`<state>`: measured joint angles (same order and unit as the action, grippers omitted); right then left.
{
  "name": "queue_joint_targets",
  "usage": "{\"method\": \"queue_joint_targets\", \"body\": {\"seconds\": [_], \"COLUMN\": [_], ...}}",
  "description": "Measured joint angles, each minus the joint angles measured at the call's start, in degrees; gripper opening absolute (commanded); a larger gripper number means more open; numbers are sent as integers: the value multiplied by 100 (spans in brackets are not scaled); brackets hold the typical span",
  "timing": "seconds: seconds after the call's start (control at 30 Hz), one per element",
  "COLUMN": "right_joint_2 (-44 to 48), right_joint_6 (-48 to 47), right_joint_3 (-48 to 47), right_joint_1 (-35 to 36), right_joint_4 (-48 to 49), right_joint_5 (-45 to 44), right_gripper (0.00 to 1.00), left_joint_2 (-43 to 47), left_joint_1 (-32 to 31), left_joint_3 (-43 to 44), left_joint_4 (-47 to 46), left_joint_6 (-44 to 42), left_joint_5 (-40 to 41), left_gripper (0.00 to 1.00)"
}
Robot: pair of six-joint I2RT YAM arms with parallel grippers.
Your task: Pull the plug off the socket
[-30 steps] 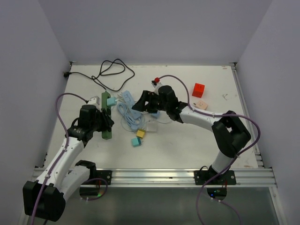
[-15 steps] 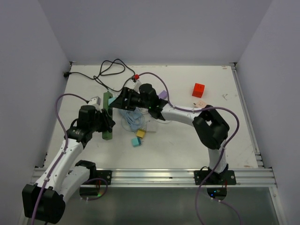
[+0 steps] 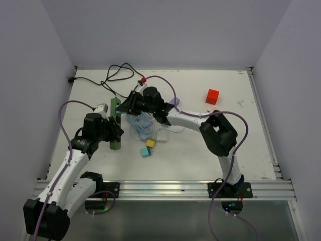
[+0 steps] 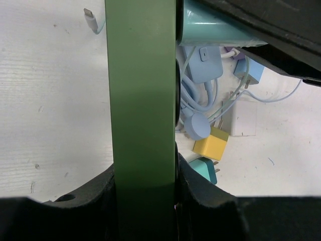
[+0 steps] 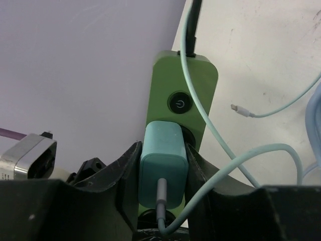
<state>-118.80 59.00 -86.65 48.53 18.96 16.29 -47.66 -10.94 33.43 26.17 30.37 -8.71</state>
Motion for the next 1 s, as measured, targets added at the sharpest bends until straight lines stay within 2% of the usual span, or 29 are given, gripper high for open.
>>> {"method": "queue_joint_targets", "body": {"seconds": [0.13,0.47,0.73,0.87,1.0], "right_joint_2": [0,7,214,251,420], "right_joint_6": [72,-262,-540,-614,-542], "right_joint_3": [-59,-223,-352,-354,33], "right_joint_1": [22,70,96,87,-35], "right_joint_4": [-168,-750,-1104,-1185,-903], "right_joint_5": [-61,-529,-844,-905,-752], "right_gripper": [11,8,7,7,7], "left_joint_2": [-20,-730,-848,-979,-1001], "left_joint_1": [0,-177,-608,-643,-610], "left_joint_3": [2,433,743,793,789], "left_joint_4": [26,374,577,522,485], "left_joint_6": [7,59,168,197,223], "left_joint_5": [79,525,1200,1154,813], "left_gripper": [0,0,0,0,0]}}
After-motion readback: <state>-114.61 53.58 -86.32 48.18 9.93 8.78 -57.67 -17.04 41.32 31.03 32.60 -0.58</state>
